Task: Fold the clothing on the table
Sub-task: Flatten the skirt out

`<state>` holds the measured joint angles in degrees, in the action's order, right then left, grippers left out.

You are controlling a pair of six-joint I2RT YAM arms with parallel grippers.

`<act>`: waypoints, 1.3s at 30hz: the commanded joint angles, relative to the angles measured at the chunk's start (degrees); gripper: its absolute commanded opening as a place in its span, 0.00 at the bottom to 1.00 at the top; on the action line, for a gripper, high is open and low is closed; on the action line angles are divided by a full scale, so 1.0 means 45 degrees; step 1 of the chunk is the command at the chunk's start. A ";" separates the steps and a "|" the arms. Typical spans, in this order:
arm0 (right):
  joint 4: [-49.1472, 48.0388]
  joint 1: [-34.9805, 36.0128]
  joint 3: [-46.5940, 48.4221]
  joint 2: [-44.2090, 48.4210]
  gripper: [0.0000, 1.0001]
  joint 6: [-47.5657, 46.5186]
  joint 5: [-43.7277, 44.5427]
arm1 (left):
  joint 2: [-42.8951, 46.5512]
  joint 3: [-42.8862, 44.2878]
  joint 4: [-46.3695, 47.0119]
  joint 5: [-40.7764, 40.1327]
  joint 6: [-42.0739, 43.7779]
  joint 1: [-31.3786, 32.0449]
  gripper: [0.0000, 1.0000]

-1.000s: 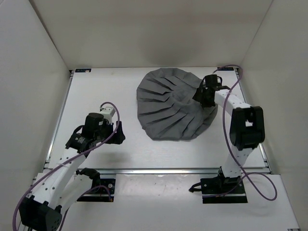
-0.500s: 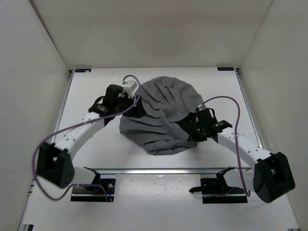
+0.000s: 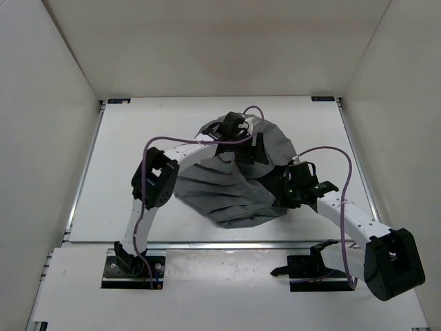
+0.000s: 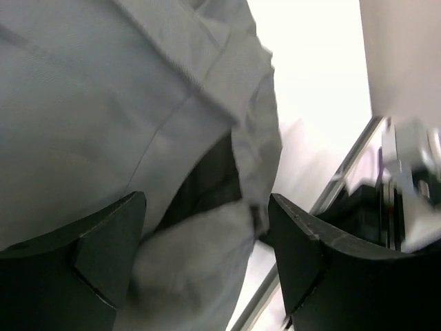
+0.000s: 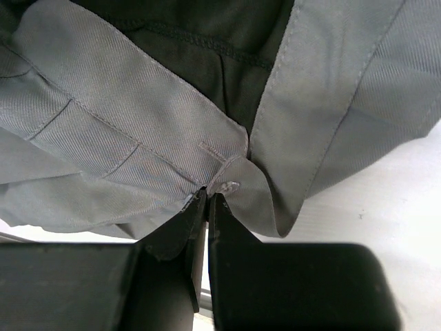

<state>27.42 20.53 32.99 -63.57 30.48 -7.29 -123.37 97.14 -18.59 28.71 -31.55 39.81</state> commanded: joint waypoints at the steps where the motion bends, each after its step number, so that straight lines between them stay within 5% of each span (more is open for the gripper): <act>1: -0.0624 -0.0110 -0.0144 -0.0053 0.00 0.0043 -0.0255 | -0.0571 0.1788 -0.0359 0.0437 -0.1171 0.0196 0.82; 9: -0.1171 0.0046 -0.0398 -0.0014 0.00 0.0082 -0.0587 | -0.3302 0.5183 -0.0711 0.0359 -0.2578 0.0449 0.80; 16: -0.1347 -0.0402 -0.0554 0.0435 0.00 -0.0015 -0.0782 | -0.6427 1.0086 -0.3738 0.0650 -0.2773 0.0820 0.79; 18: -0.1346 -0.0501 -0.0652 0.0552 0.00 0.0004 -0.0860 | -0.6881 1.0637 -0.3915 0.0671 -0.2891 0.0821 0.73; 19: -0.1250 -0.0559 -0.0652 0.0611 0.00 0.0023 -0.0919 | -0.7036 1.0736 -0.3897 0.0729 -0.2833 0.0821 0.58; 20: -0.1346 -0.0598 -0.0768 0.0689 0.00 -0.0073 -0.0900 | -0.7037 1.0582 -0.3780 0.0788 -0.2871 0.0840 0.50; 22: -0.1444 -0.0695 -0.0827 0.0767 0.00 -0.0093 -0.0997 | -0.6862 1.0075 -0.3528 0.0964 -0.2833 0.0743 0.14; 24: -0.1503 -0.0793 -0.0847 0.0806 0.00 -0.0152 -0.1017 | -0.6550 0.9528 -0.3311 0.1080 -0.2871 0.0840 0.00; 33: -0.1776 -0.0814 -0.0595 0.1215 0.00 -0.0912 -0.1485 | -0.4601 0.9216 -0.4617 -0.0342 -0.1449 -0.0173 0.00; 39: -0.2225 -0.0891 -0.0320 0.2329 0.00 -0.2123 -0.2364 | 0.0685 0.2854 -0.1815 -0.0794 -0.1502 -0.1697 0.00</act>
<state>21.04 16.80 29.26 -55.86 24.99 -15.33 -137.38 119.63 -34.92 27.44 -38.89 37.41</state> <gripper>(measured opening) 0.008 0.025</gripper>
